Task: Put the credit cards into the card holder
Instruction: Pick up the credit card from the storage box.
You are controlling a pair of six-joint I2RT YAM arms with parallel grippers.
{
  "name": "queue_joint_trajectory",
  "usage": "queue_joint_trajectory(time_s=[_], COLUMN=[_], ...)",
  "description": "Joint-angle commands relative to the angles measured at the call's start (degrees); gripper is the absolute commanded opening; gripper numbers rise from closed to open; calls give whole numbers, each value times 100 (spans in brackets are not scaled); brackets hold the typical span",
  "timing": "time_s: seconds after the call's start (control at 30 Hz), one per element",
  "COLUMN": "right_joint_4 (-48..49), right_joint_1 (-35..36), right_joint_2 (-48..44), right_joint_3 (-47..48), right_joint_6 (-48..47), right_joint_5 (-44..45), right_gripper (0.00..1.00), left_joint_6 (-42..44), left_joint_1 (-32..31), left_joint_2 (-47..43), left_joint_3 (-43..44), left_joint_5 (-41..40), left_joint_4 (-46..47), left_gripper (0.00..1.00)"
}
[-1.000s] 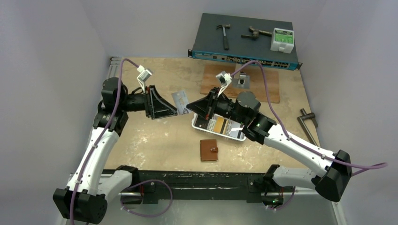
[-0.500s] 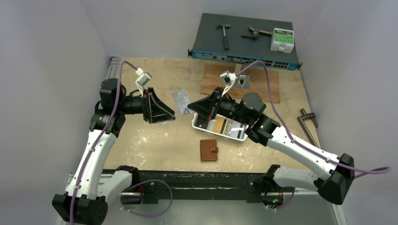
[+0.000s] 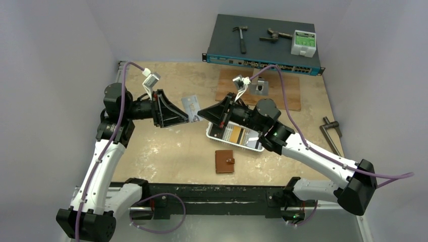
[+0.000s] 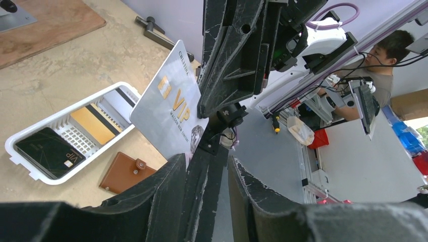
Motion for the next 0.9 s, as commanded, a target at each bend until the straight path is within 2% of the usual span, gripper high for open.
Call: queue_joint_trajectory(time_s=[0.0, 0.2, 0.33, 0.43, 0.67, 0.73, 0.87], right_joint_4=[291, -13, -125, -55, 272, 387, 613], right_joint_1=[4, 5, 3, 5, 5, 5, 3], right_joint_2=[-137, -367, -522, -423, -83, -31, 84], right_joint_3=[-8, -43, -73, -86, -61, -31, -12], right_joint_6=[54, -109, -134, -54, 116, 142, 257], right_joint_5=[-129, -29, -12, -71, -109, -92, -78], right_gripper=[0, 0, 0, 0, 0, 0, 0], left_joint_6=[102, 696, 685, 348, -834, -1021, -1123], left_joint_1=[37, 37, 46, 45, 37, 37, 37], left_joint_2=[-72, -43, -49, -19, 108, 91, 139], left_joint_3=[92, 323, 370, 291, 1, -79, -97], left_joint_5=[-9, -149, -191, -202, -150, -137, -63], left_joint_4=[92, -668, -682, -272, 1150, 1432, 1453], left_gripper=[36, 52, 55, 56, 48, 43, 26])
